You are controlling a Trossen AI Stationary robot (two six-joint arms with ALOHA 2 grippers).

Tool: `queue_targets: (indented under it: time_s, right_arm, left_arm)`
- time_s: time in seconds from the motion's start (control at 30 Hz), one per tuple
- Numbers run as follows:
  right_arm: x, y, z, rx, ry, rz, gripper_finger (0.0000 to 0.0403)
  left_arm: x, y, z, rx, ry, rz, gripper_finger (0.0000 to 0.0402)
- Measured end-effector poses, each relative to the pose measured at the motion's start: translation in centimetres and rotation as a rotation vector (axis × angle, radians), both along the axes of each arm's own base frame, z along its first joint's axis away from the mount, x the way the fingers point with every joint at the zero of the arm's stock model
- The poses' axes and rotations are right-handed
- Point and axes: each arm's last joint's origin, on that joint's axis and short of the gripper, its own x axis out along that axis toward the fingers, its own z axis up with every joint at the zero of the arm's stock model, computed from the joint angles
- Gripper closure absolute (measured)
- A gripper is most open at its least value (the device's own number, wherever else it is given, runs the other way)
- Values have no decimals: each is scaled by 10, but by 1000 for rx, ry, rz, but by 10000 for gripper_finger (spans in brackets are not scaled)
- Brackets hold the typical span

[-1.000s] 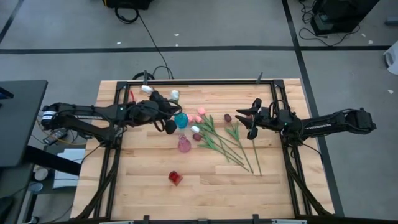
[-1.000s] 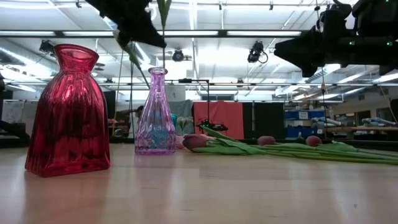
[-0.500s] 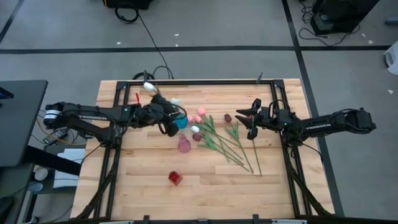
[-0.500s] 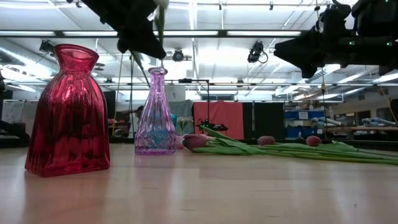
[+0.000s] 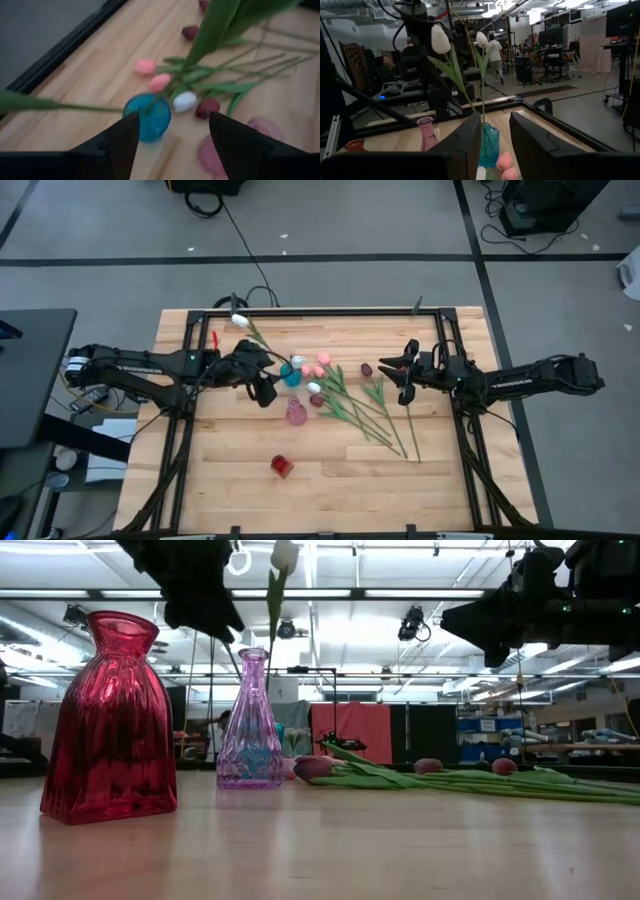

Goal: Sort flowers into vase by color
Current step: Put the white tulip into the blue vase

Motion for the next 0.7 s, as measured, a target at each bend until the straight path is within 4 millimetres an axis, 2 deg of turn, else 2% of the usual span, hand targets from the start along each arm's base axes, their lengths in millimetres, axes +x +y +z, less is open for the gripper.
queue_targets:
  time_s: [0.2,0.33,0.47,0.57,0.7]
  right_arm:
    - [3,-3,-2,31,57,16,288]
    - [14,-7,4,89,213,10,288]
    - [25,-7,9,152,391,6,288]
    - [34,-1,4,183,501,-12,288]
    - [50,18,-14,200,650,29,288]
  left_arm:
    - [-22,-4,4,-14,32,65,153]
    - [-35,-9,10,-66,13,48,166]
    - [-39,-19,3,-129,43,1,177]
    - [-38,-30,-1,-119,14,-15,184]
    - [-36,-44,-14,-77,-31,-45,191]
